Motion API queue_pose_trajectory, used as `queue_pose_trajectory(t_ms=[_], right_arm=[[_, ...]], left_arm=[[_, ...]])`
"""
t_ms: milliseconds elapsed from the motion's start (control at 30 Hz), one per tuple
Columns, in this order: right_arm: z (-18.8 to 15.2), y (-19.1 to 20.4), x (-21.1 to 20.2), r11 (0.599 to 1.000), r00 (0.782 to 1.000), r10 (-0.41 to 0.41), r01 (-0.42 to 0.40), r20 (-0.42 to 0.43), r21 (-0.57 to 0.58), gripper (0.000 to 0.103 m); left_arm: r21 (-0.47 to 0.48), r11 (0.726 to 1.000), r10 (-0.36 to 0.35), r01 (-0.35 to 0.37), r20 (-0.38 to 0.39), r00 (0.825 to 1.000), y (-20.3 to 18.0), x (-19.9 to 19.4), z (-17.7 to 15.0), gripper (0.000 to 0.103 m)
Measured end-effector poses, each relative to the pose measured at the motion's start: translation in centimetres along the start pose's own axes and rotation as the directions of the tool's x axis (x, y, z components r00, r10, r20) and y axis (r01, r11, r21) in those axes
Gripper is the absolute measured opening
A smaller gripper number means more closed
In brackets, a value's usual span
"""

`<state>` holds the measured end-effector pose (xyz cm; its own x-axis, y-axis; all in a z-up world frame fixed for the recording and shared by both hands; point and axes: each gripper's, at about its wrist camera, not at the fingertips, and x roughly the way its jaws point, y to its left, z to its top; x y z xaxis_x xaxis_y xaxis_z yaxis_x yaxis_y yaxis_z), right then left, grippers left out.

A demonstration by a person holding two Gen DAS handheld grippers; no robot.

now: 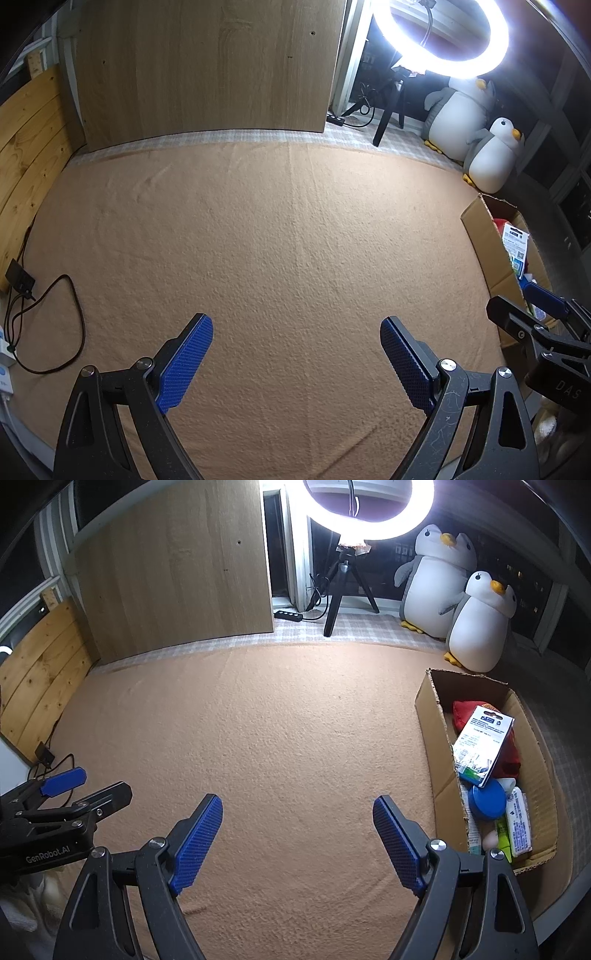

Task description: Organize objects

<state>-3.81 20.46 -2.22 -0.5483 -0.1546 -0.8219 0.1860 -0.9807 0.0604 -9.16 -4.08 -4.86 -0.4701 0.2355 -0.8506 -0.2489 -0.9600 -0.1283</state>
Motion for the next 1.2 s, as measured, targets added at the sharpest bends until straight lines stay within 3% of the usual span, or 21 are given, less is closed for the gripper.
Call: queue_pose_trajectory(t_ms=[1200], right_arm=[[0.34,-0.11,0.79,1.000,1.000,-0.006,0.006,-0.019,0.000,0.081]], left_arm=[[-0.007,1.000,0.007,-0.008,-0.012,1.000,-0.01,0.91,0.64,0.094]])
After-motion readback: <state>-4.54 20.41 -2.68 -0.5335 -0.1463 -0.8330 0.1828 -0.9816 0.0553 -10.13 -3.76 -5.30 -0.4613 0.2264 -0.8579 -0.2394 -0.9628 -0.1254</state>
